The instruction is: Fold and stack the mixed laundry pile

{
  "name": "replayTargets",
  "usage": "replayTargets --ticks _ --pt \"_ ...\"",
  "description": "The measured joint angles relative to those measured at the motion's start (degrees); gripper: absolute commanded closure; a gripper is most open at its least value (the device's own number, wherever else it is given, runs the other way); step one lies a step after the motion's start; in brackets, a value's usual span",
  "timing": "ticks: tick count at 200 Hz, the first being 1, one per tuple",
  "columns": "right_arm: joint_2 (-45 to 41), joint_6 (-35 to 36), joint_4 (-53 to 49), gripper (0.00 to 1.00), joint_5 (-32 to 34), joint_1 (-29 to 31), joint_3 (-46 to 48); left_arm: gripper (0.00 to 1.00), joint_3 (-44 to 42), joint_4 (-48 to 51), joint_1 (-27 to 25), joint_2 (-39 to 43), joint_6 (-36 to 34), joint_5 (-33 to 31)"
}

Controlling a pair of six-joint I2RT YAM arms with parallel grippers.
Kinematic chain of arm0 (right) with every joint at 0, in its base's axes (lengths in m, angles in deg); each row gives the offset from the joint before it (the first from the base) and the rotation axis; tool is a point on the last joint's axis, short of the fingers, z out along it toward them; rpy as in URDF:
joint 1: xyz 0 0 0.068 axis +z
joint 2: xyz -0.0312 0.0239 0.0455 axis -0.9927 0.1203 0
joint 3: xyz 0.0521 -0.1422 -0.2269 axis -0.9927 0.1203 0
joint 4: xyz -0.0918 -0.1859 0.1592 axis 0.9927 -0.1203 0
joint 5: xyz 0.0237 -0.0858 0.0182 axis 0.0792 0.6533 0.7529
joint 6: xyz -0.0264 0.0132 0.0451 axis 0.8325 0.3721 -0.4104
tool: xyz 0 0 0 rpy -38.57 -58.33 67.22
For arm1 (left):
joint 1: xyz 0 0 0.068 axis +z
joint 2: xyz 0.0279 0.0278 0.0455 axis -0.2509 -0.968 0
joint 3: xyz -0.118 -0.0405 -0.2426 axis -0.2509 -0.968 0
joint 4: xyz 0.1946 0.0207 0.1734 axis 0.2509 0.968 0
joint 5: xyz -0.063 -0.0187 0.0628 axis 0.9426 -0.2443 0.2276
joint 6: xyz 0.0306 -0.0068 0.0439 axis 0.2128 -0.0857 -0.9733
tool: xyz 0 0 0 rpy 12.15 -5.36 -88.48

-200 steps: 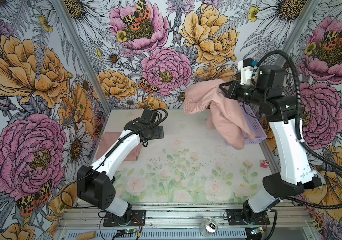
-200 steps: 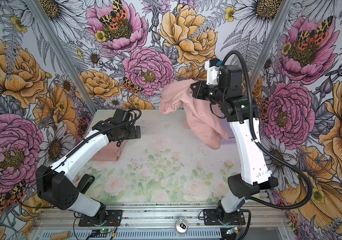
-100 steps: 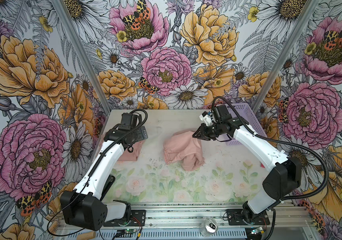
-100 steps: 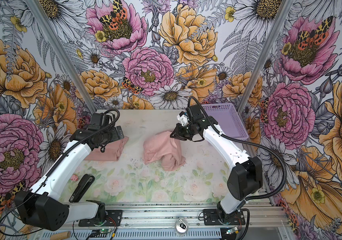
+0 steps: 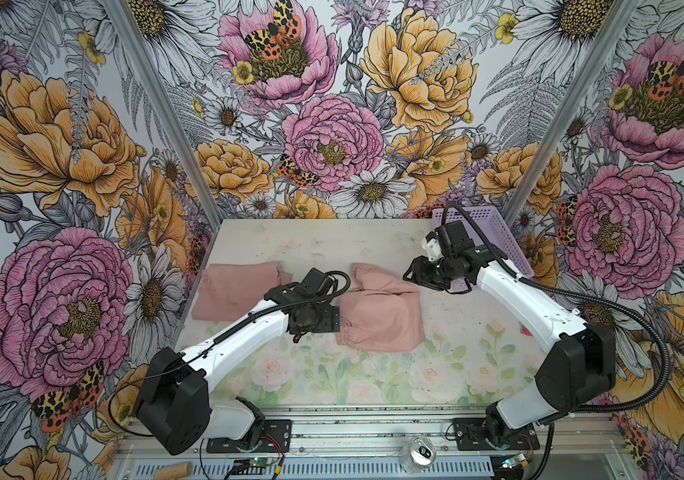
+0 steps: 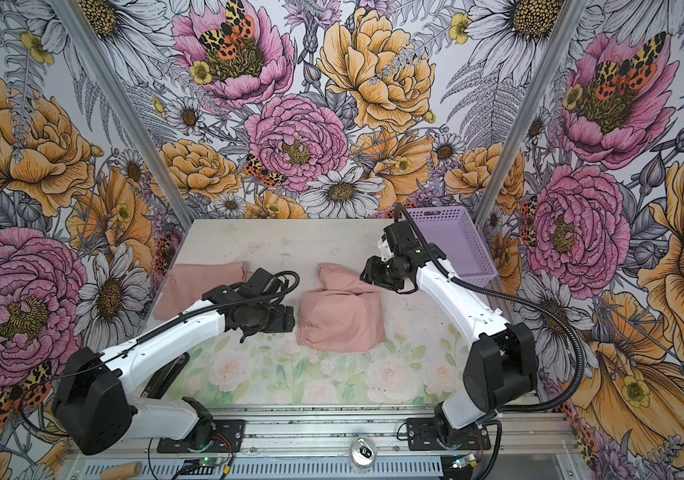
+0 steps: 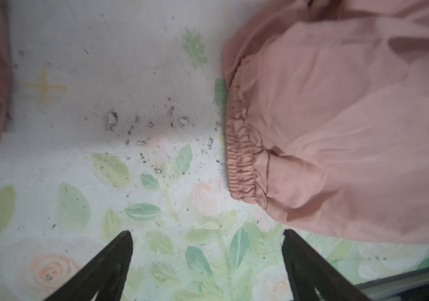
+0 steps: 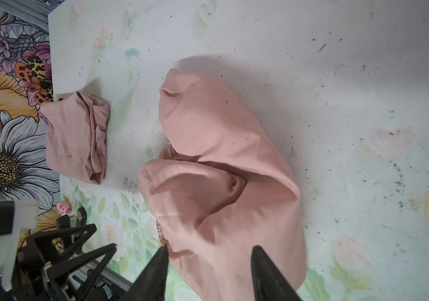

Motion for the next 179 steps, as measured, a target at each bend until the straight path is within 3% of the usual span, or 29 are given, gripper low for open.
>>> replayTargets --ticks 71,84,120,136,155,179 --pt "-3.0 -0.3 0.6 0.44 1.1 0.0 5.0 0.28 -4.3 -13.9 -2.2 -9.9 3.9 7.9" --pt "-4.0 -0.4 0.7 0.44 1.3 0.0 6.0 0.37 -4.3 -15.6 -2.5 -12.3 4.1 8.6" --pt "-7.2 -0.9 1.7 0.41 1.5 -0.8 11.0 0.79 -4.2 -18.4 -3.7 -15.6 4.9 9.4" --pt "-8.4 -1.2 2.3 0.37 1.7 -1.1 14.4 0.92 -4.3 -18.4 -4.0 -15.4 4.7 9.4" --pt "-10.0 -1.8 3.2 0.3 2.2 -1.5 19.2 1.0 -4.3 -16.9 -4.0 -13.3 4.7 9.1" --pt "-12.2 -2.0 4.9 0.25 2.7 -1.5 25.1 1.0 -3.5 -12.5 -3.9 -8.6 4.7 8.0"
